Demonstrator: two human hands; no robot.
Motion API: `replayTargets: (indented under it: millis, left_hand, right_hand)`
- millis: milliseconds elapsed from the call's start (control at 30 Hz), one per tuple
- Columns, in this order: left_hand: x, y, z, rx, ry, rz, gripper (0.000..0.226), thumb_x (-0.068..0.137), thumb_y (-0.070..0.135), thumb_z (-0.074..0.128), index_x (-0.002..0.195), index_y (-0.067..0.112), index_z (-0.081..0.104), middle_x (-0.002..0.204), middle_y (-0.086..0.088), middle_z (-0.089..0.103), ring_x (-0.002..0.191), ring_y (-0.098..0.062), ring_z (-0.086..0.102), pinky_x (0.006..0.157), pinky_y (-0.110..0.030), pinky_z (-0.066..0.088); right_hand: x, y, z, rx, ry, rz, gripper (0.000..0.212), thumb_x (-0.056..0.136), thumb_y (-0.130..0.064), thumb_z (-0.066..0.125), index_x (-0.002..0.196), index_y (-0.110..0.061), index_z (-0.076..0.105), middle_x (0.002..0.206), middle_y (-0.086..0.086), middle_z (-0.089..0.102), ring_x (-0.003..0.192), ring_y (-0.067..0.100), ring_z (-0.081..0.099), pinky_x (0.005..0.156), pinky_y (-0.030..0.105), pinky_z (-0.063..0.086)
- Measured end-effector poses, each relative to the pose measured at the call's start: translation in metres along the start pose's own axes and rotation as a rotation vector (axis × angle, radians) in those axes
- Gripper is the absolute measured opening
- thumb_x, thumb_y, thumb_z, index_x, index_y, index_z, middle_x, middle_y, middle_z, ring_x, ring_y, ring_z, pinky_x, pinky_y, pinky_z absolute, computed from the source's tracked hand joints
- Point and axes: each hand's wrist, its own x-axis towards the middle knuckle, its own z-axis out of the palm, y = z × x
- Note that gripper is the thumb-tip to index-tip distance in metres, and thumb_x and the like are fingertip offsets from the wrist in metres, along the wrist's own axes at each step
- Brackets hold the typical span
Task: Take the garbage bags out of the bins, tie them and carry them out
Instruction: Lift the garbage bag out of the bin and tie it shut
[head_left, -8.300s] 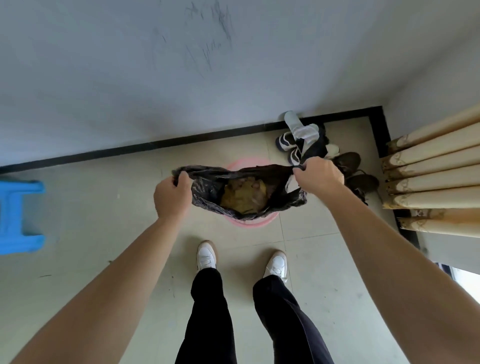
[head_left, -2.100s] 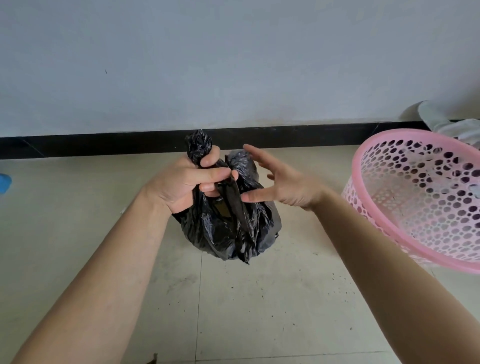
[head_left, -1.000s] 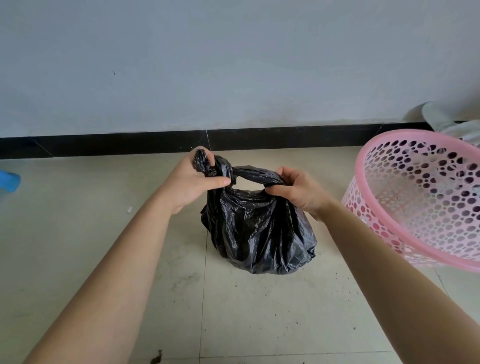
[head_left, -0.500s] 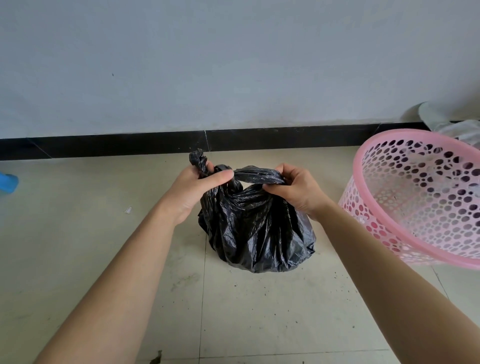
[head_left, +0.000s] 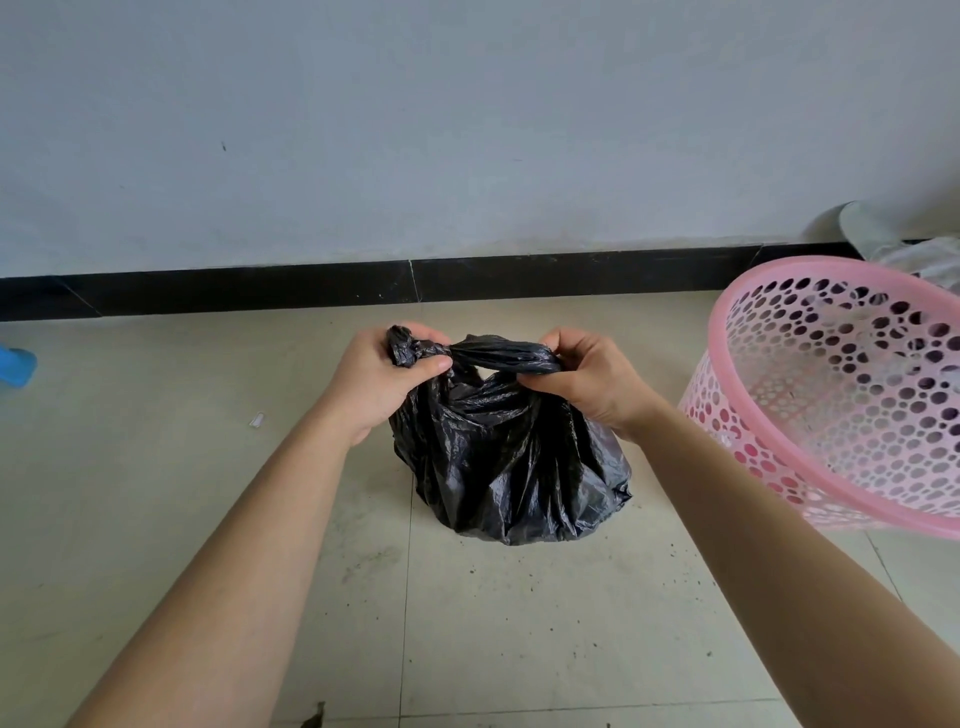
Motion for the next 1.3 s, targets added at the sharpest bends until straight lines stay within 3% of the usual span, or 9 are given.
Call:
replayTargets:
  millis: [200,367,600,733,833,933,1100,1200,1300]
  left_hand:
    - [-0.008,-0.013,0.008,-0.311,0.166,-0.042,0.036,0.078,-0.007,0.076,0.071,0.028,0.075,0.080,0.006,0.074,0.082,-0.015,0.069,0.088,-0.033,0.053]
    - [-0.019,-0.012,0.009,-0.381,0.067,-0.029,0.035,0.080,-0.007,0.075,0.076,0.028,0.077,0.086,0.004,0.074,0.087,-0.016,0.069,0.090,-0.036,0.053]
    - [-0.025,0.011,0.012,-0.422,-0.219,-0.034,0.022,0.092,0.029,0.063,0.112,0.023,0.072,0.116,-0.002,0.072,0.115,-0.020,0.066,0.102,-0.040,0.049]
    - [-0.025,0.015,0.025,-0.529,-0.080,0.018,0.047,0.105,0.048,0.033,0.123,0.023,0.068,0.133,-0.001,0.065,0.130,-0.017,0.056,0.113,-0.043,0.039]
    - [-0.027,0.014,0.035,-0.637,0.099,-0.098,0.051,0.108,0.043,0.030,0.100,0.014,0.071,0.119,-0.002,0.073,0.116,-0.016,0.066,0.099,-0.036,0.050]
    - [-0.017,-0.009,0.016,-0.591,0.391,-0.304,0.043,0.107,0.040,0.037,0.073,0.021,0.056,0.104,0.002,0.076,0.111,-0.014,0.064,0.085,-0.034,0.043]
    - [-0.012,-0.041,-0.014,-0.634,0.703,-0.488,0.041,0.106,0.040,0.038,0.070,0.022,0.045,0.082,0.003,0.064,0.066,-0.011,0.052,0.067,-0.028,0.037]
    - [-0.016,-0.035,-0.006,-0.694,0.662,-0.461,0.046,0.106,0.049,0.033,0.071,0.020,0.042,0.078,-0.002,0.069,0.055,-0.013,0.053,0.061,-0.029,0.041]
    - [-0.023,-0.035,0.009,-0.696,0.490,-0.474,0.052,0.101,0.062,0.027,0.088,0.017,0.048,0.090,-0.013,0.072,0.060,-0.021,0.068,0.053,-0.030,0.042]
  right_hand:
    - [-0.013,0.004,-0.004,0.013,-0.322,0.322,0.052,0.084,-0.052,0.072,0.110,-0.008,0.068,0.109,0.013,0.072,0.103,0.033,0.068,0.104,0.046,0.048]
    - [-0.013,0.011,-0.001,-0.027,-0.192,0.370,0.085,0.071,-0.092,0.046,0.135,-0.037,0.055,0.136,0.003,0.060,0.128,0.022,0.056,0.118,0.047,0.033]
    - [-0.004,-0.017,0.019,0.500,0.140,0.244,0.032,0.096,-0.045,0.060,0.101,-0.013,0.062,0.110,0.010,0.068,0.106,0.025,0.064,0.105,0.054,0.047]
    - [-0.003,-0.033,0.016,0.910,0.275,0.132,0.035,0.108,-0.023,0.034,0.081,-0.011,0.052,0.100,0.008,0.074,0.098,0.027,0.067,0.100,0.047,0.050]
    - [-0.003,-0.030,0.005,1.072,0.392,0.125,0.027,0.106,-0.014,0.027,0.084,-0.010,0.044,0.068,0.005,0.065,0.079,0.026,0.067,0.084,0.040,0.055]
    - [-0.001,-0.015,-0.024,1.083,0.667,0.129,0.027,0.100,-0.007,0.024,0.077,-0.016,0.034,0.049,-0.001,0.032,0.045,0.018,0.041,0.062,0.033,0.052]
    - [0.002,-0.008,-0.026,0.973,0.752,0.136,0.026,0.095,-0.004,0.025,0.075,-0.019,0.029,0.053,-0.004,0.021,0.043,0.013,0.021,0.051,0.029,0.037]
    - [0.004,-0.011,-0.018,0.816,0.798,0.126,0.020,0.099,-0.009,0.032,0.081,-0.016,0.036,0.053,-0.004,0.029,0.042,0.013,0.030,0.053,0.030,0.044]
    - [0.001,-0.009,-0.019,0.449,0.701,0.142,0.007,0.102,-0.019,0.044,0.101,-0.014,0.049,0.075,0.002,0.059,0.067,0.015,0.060,0.084,0.037,0.055]
